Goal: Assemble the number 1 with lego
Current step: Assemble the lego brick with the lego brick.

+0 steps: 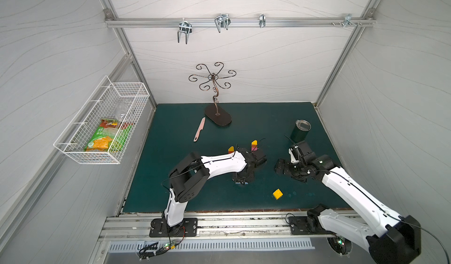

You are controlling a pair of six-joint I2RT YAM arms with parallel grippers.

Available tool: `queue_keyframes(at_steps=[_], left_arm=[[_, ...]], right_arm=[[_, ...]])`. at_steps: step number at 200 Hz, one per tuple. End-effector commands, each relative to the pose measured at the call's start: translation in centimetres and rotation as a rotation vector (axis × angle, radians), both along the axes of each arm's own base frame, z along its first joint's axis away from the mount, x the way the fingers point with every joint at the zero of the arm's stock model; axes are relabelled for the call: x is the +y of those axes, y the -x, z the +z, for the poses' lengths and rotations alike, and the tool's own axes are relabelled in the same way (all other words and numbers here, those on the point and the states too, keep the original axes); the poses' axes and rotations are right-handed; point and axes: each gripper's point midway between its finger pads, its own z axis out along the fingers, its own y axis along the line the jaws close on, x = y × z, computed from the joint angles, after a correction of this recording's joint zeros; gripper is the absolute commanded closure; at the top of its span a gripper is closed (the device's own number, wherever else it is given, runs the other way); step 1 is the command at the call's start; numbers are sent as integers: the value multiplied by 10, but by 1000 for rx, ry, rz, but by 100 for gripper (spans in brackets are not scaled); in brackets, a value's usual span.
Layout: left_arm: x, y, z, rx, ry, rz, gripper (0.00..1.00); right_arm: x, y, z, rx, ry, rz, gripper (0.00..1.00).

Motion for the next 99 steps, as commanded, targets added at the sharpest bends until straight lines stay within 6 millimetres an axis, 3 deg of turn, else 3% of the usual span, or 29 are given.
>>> queue_keyframes(at_steps=[1, 51, 99], left_arm=[[21, 11, -17, 42, -100, -4, 74], [12, -5, 27, -45, -54, -9, 43], [17, -19, 70, -127, 10, 32, 29]], right_arm=[[1, 0, 14, -30, -14, 32, 1], [0, -1, 23, -50, -12, 29, 1], [2, -1, 31, -65, -36, 27, 1]])
